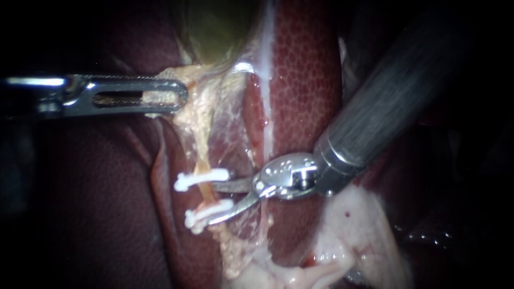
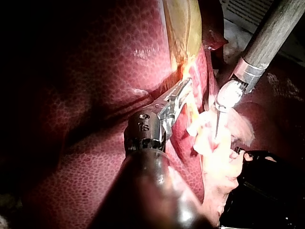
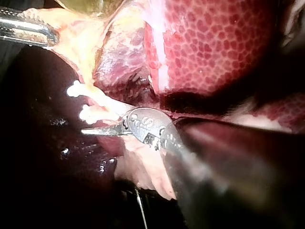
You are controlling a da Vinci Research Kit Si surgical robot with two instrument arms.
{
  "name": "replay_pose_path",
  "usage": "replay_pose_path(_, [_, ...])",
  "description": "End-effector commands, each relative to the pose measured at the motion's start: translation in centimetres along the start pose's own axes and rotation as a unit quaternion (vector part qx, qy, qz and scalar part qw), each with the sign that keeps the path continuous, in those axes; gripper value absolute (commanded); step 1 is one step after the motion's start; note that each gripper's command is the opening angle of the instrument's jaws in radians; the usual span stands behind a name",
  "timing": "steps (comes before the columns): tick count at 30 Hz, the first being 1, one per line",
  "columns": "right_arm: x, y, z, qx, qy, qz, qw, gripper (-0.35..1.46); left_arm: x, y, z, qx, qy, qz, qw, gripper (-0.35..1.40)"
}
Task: Go to the cutting position left tube
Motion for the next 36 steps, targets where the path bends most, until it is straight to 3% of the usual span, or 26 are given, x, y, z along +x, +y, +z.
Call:
replay_pose_path(1, [0.01,0.00,0.02,0.002,0.000,0.000,1.0000,1.15,0.00,0.00,0.00,0.000,0.000,0.000,1.0000,-0.35])
replay_pose_path(16, [0.04,0.18,0.21,0.003,0.030,0.029,0.9991,1.15,0.02,0.00,0.03,-0.001,-0.001,0.000,1.0000,-0.35])
replay_pose_path(36, [0.10,0.28,0.35,0.000,0.045,0.050,0.9978,1.13,0.03,0.00,0.05,-0.002,-0.001,0.000,1.0000,-0.35])
